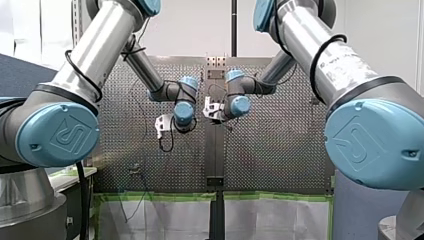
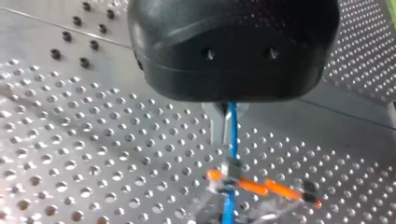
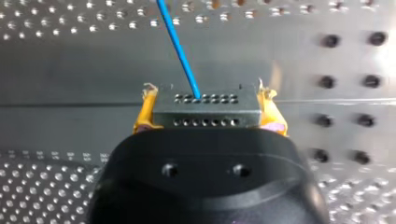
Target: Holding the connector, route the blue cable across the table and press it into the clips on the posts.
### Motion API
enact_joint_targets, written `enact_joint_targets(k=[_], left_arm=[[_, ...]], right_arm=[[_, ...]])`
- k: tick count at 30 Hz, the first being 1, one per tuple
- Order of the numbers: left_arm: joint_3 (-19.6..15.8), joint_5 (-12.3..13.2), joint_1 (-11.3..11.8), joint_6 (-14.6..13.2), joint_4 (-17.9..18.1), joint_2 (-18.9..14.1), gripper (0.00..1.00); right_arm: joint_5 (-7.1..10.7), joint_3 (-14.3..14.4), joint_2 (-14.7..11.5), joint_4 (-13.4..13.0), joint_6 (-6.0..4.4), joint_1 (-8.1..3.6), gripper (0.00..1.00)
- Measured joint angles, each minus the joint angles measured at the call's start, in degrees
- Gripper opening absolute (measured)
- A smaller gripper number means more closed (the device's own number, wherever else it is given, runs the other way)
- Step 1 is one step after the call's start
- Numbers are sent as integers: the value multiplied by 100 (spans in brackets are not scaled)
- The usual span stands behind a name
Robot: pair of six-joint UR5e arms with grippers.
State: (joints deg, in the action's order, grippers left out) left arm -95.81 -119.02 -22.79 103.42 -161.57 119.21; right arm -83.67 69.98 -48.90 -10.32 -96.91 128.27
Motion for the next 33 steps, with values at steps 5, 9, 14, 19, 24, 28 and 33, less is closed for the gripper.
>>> enact_joint_targets(k=[5,9,14,19,24,28,33], left_arm=[[-50,13,-47,-12,-86,-224,0],[-56,28,-86,-16,-135,-405,0],[-55,111,-134,-42,-155,-637,0],[-55,201,-188,-79,-161,-881,0],[-52,212,-237,-92,-194,-1109,0],[-50,196,-269,-99,-266,-1298,0],[-49,195,-306,-87,-306,-1524,0]], right_arm=[[-192,78,-233,232,-55,29,0],[-256,238,-418,394,-190,7,0],[-258,412,-681,564,-239,0,0],[-264,440,-922,724,-235,-10,0],[-258,442,-1165,751,-249,-7,0],[-247,443,-1352,758,-214,18,0],[-193,443,-1602,780,-155,34,0]])
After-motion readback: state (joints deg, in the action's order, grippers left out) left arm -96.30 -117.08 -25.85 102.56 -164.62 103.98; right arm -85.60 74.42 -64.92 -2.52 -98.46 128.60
